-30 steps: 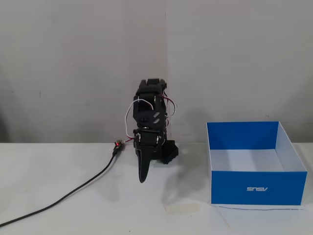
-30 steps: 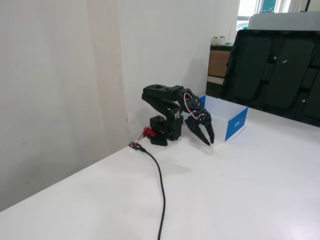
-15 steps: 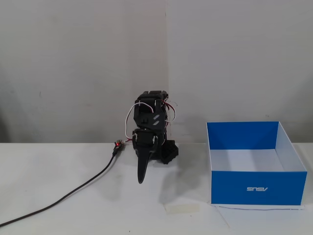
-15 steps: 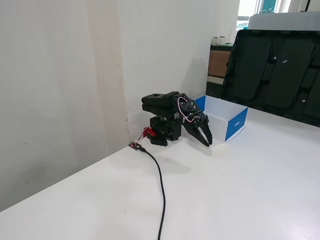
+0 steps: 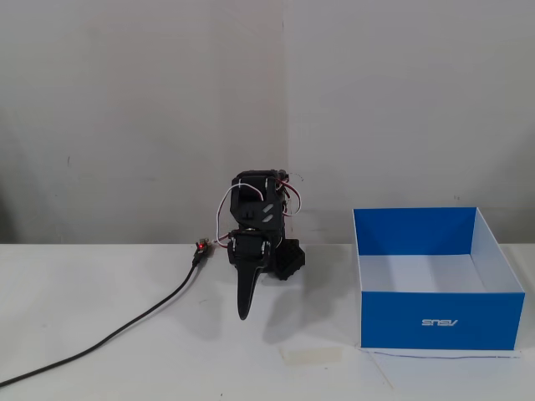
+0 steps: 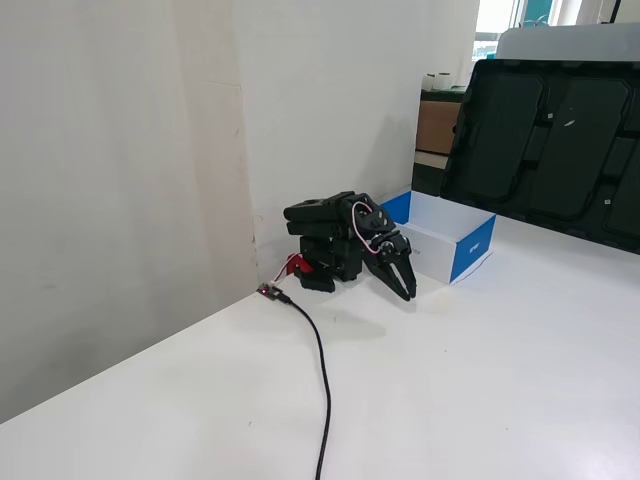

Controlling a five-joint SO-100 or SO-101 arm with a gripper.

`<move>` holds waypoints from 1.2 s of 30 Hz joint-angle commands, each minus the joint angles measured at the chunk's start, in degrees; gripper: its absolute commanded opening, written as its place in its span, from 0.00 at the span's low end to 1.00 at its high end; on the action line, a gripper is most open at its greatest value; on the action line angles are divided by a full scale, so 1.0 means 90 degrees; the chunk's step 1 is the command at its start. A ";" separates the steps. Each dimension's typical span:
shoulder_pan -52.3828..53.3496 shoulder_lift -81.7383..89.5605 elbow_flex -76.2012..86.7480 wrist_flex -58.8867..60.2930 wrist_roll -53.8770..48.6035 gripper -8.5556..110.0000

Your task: Pick the gray block and keep it in the box.

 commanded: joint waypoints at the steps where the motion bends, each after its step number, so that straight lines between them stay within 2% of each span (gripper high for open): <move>1: 0.0049 0.0742 0.0205 0.0000 0.0107 0.07; 36: 0.0000 0.0752 0.0205 0.0020 0.0127 0.07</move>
